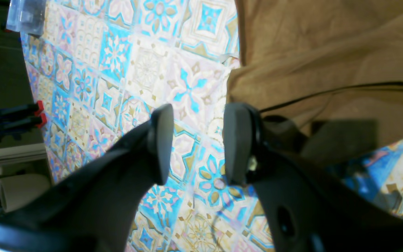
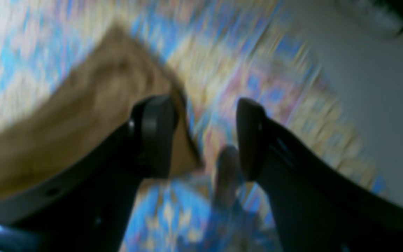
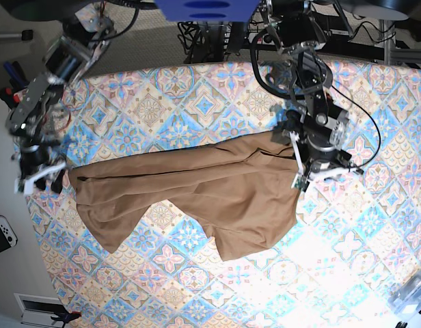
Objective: Layout the t-shirt on the table in an organized manner, then fold the t-shirt properly
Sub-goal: 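Release the shirt edge and regrasp the shirt hem with both grippers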
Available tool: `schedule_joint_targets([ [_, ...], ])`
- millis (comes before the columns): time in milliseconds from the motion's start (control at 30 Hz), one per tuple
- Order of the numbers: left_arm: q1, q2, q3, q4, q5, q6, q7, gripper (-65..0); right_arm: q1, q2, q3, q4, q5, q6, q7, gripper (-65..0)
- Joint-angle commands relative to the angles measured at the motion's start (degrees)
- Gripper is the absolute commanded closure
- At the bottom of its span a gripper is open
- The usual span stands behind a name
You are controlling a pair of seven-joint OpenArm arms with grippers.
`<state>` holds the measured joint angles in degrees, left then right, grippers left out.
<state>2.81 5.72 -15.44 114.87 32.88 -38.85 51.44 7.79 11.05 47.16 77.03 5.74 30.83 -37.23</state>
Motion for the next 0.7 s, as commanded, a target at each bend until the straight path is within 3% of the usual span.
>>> schedule_joint_targets([
  [0, 0.0, 0.0, 0.0, 1.0, 0.0, 0.3, -0.4, -24.3, 1.1, 1.4, 0.2, 0.9, 1.0, -0.1, 1.9, -28.0],
  [100, 0.7, 0.0, 0.0, 1.1, 0.0, 0.3, -0.4, -24.2, 0.1, 0.8, 0.2, 0.0, 3.0, -0.1, 1.8, -28.0],
  [267, 1.3, -0.2, -0.1, 1.1, 0.2, 0.3, -0.4, -24.2, -1.2, 0.8, 0.6, -4.3, 12.0, 0.0, 1.5, -28.0],
  [467, 0.9, -0.2, -3.0, 1.2, 0.2, 0.3, -0.4, -24.2, -1.2, 0.8, 0.4, -9.3, 13.5, 0.2, 1.5, -28.0],
  [600, 1.3, -0.2, -3.5, 1.2, 0.2, 0.1, -0.4, -24.2, -0.9, 0.8, 0.4, -13.1, 13.5, 6.8, 1.5, -28.0],
  [667, 1.4, -0.2, -3.5, 1.2, 0.2, 0.1, -0.4, -24.2, -0.9, 0.8, 0.4, -15.9, 13.4, 7.3, 1.5, -28.0],
])
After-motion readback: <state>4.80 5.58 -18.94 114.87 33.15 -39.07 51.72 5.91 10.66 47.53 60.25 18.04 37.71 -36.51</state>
